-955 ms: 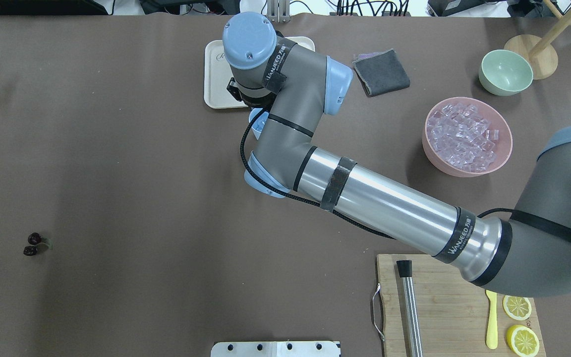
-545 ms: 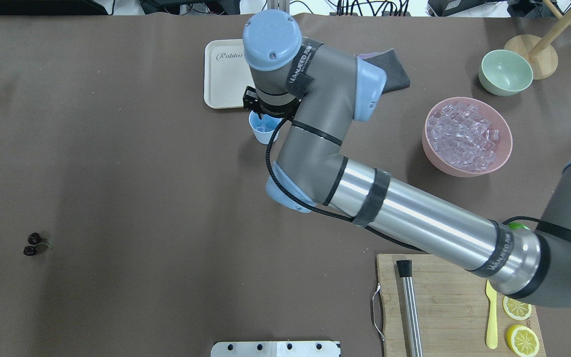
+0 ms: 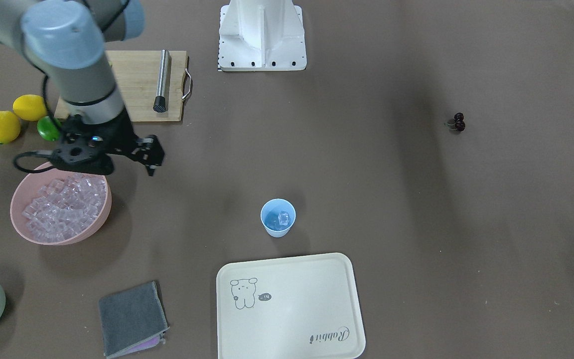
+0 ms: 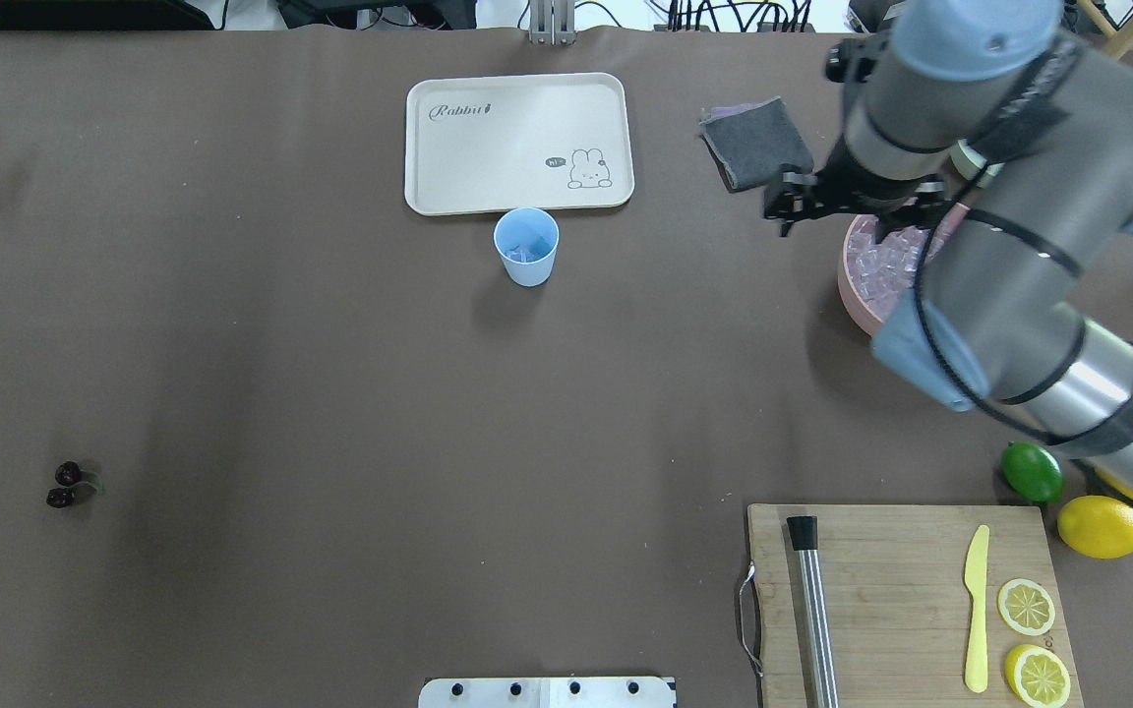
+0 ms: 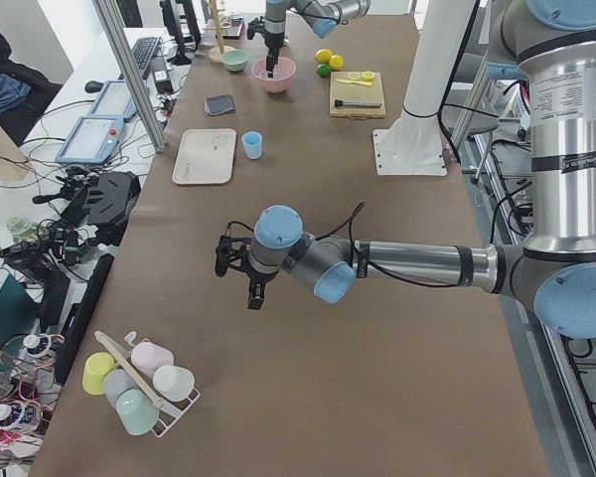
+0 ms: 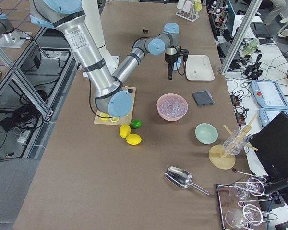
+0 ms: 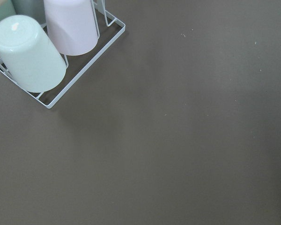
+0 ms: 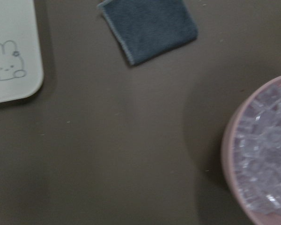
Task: Put ice and cherries in cup
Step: 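Withdraw the right arm to rest while the left gripper reaches toward the cherries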
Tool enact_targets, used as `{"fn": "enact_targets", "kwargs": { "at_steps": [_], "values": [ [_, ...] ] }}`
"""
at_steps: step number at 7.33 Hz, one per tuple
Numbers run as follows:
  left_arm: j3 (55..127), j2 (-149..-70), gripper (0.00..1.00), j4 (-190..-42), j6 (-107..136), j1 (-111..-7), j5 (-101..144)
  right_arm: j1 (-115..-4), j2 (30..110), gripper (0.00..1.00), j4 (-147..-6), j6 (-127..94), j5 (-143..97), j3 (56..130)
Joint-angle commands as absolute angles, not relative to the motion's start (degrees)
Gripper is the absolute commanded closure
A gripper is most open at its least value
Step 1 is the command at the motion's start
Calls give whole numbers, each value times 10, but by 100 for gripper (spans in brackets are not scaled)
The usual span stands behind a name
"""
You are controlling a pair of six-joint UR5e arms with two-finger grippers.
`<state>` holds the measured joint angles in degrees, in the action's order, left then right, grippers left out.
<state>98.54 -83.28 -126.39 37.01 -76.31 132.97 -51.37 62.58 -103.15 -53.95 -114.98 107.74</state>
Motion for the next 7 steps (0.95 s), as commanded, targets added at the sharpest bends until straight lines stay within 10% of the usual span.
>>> {"fn": "enact_targets", "kwargs": {
  "at_steps": [1,7],
  "values": [
    [988,-845,2,-1334,519,-608,1222,-621,724,0,-1033,-346,-1186,1092],
    [1015,-726,2,-1493,613,-423,1143,-875,916,0,-1019,46,-1358,1063]
  ]
}}
